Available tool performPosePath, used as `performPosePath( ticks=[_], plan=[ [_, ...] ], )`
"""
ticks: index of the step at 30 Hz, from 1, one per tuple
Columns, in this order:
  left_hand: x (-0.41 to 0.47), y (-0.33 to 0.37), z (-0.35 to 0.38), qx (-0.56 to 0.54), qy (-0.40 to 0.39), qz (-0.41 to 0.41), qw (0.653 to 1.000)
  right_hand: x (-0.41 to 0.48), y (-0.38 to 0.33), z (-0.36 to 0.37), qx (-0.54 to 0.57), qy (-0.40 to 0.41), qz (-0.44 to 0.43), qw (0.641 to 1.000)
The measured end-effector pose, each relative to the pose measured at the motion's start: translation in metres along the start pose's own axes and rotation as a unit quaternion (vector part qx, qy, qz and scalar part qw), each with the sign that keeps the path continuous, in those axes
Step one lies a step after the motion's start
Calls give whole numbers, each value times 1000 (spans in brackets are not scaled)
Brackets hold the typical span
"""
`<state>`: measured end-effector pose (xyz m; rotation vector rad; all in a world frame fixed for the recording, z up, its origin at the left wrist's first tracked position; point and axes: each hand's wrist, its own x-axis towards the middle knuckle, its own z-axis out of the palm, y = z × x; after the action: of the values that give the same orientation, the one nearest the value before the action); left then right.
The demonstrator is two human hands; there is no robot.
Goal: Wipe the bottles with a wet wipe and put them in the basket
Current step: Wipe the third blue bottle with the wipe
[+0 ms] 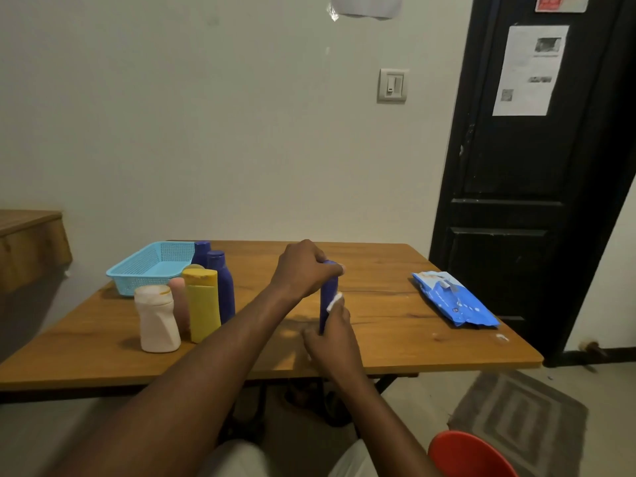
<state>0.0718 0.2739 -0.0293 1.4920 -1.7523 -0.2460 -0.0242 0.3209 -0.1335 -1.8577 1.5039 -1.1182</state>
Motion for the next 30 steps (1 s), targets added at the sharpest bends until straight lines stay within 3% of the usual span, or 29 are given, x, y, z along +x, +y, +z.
performPosePath(
  ticks=[6,11,17,27,30],
  plan=[
    [-5,3,1,15,14,-6,1000,-3,10,-8,-127,-52,-3,990],
    [-7,7,1,20,18,-15,1000,-16,8,10,-54,-58,-4,997],
    [-4,12,-3,28,7,-31,999,28,-3,-2,94,-67,102,988],
    [-4,10,3,36,20,-30,999,-8,14,26,40,-32,40,998],
    [-3,11,2,32,12,-33,999,2,8,26,73,-30,69,994]
  ],
)
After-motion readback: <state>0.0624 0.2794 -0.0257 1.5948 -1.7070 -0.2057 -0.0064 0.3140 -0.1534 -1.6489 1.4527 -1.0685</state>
